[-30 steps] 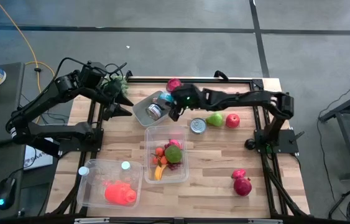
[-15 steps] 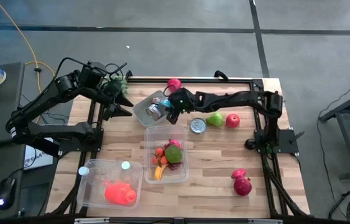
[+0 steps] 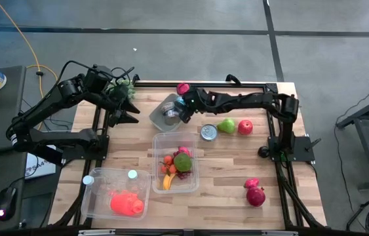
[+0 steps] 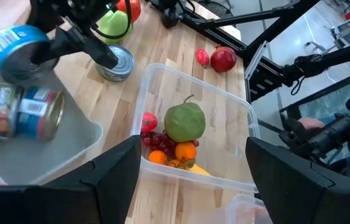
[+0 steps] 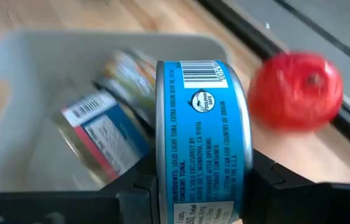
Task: Pick & Place Food Item
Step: Put the blue tuna can into the gray bin
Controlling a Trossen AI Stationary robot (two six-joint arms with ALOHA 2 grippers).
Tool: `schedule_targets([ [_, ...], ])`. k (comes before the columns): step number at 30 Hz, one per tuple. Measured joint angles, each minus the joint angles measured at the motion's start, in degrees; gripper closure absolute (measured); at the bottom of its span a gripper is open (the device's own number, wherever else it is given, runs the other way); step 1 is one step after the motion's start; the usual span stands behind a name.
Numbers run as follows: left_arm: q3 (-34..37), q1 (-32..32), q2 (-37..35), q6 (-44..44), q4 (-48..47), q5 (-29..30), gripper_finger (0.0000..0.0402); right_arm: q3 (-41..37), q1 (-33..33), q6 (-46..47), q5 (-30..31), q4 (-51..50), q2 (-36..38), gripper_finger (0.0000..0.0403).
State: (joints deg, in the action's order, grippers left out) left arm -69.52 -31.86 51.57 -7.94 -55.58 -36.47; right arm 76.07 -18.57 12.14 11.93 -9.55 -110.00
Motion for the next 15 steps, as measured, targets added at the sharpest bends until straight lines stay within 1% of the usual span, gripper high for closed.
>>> schedule_targets([
  [9,0.0,0.0,0.0,1.0,-1.5,0.1,0.0120,-0.1,0.5,-0.1,0.0,-10.8,-0.2,0.0284],
  [13,0.0,0.0,0.0,1.8,-1.5,0.2,0.0120,-0.2,0.3,-0.4,-2.0,-9.4,-0.2,0.0284],
  [15,0.0,0.0,0.0,1.9,-1.5,0.2,0.0120,-0.2,0.1,-0.4,-4.6,-7.0,-0.2,0.0284],
])
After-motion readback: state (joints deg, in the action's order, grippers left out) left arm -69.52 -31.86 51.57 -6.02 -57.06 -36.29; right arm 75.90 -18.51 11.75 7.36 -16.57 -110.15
